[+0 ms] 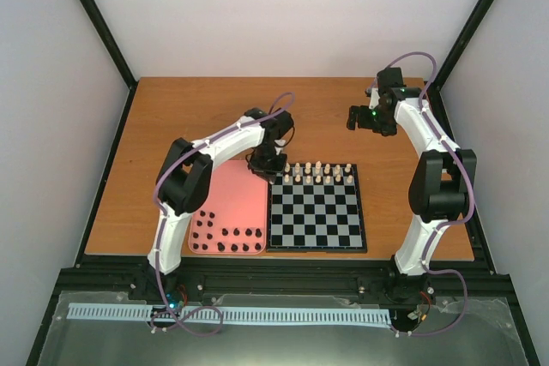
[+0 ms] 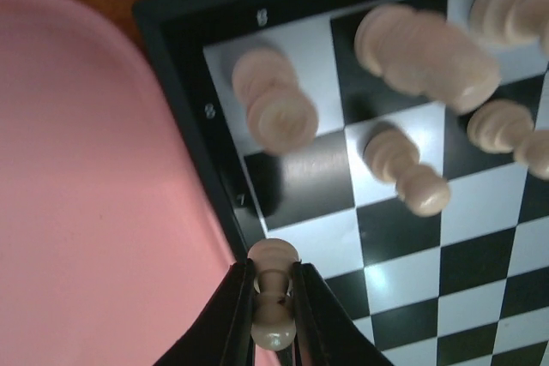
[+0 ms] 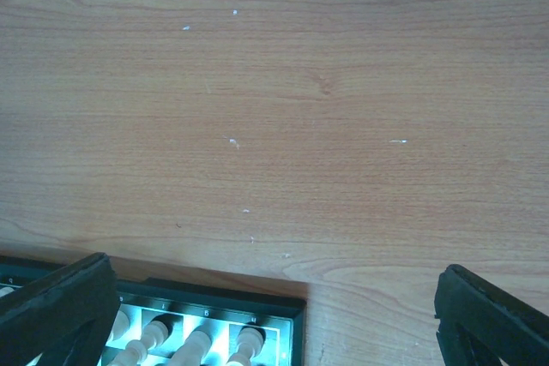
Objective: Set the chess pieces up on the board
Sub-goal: Place the chess piece on the chessboard.
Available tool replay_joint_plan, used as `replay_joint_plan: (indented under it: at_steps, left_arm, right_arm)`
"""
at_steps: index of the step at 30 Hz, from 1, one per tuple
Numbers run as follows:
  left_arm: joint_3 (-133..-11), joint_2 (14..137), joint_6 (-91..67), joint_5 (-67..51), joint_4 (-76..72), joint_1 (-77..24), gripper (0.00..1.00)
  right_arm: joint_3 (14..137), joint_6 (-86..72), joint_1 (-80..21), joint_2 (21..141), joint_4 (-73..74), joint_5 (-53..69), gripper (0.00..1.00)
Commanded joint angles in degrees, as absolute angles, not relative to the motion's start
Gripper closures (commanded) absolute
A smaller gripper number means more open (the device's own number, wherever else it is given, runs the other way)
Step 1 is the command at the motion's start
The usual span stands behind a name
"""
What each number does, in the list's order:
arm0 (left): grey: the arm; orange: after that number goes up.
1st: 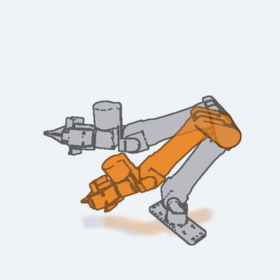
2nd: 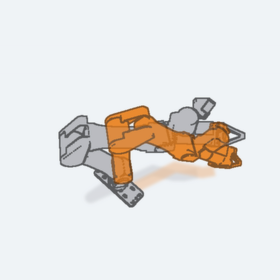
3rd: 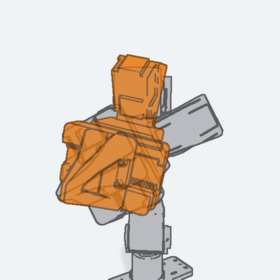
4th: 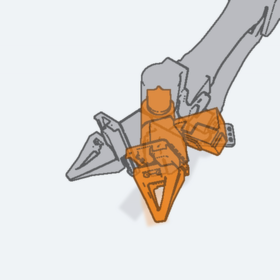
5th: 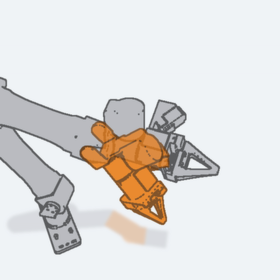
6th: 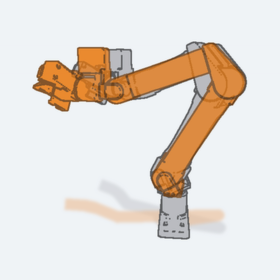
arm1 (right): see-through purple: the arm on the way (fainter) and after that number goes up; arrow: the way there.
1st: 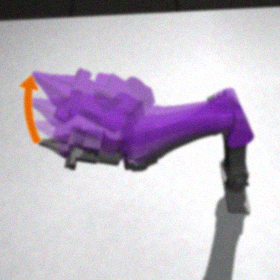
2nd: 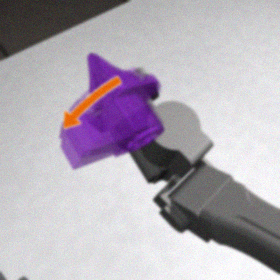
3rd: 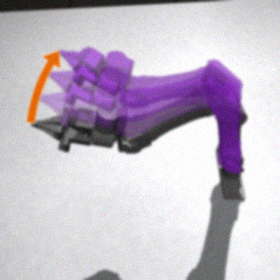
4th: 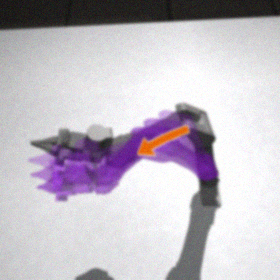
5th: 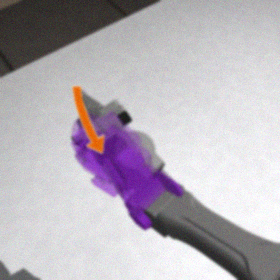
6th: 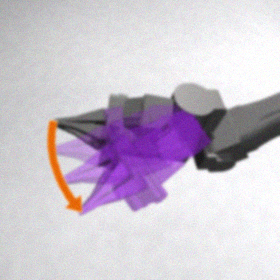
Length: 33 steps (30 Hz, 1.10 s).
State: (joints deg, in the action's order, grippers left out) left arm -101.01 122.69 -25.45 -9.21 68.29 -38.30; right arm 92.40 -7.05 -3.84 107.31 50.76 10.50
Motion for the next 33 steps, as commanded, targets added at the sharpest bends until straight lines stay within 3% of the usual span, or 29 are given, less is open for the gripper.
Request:
replay_joint_plan:
  at_steps: [1,17,33]
  left_arm:
    - [-106.07,125.04,-24.44,-8.04,67.76,-38.66,0.99]
    - [-108.41,128.66,-23.72,-9.14,67.63,-38.65,0.98]
    - [-109.32,128.32,-22.58,-9.06,68.58,-38.67,0.84]
  right_arm:
    - [92.75,-6.42,-3.53,108.35,50.7,9.98,0.0]
    - [93.45,-6.24,-3.52,109.42,51.1,9.35,0.0]
    - [93.57,-6.15,-3.52,109.77,51.21,9.6,0.0]
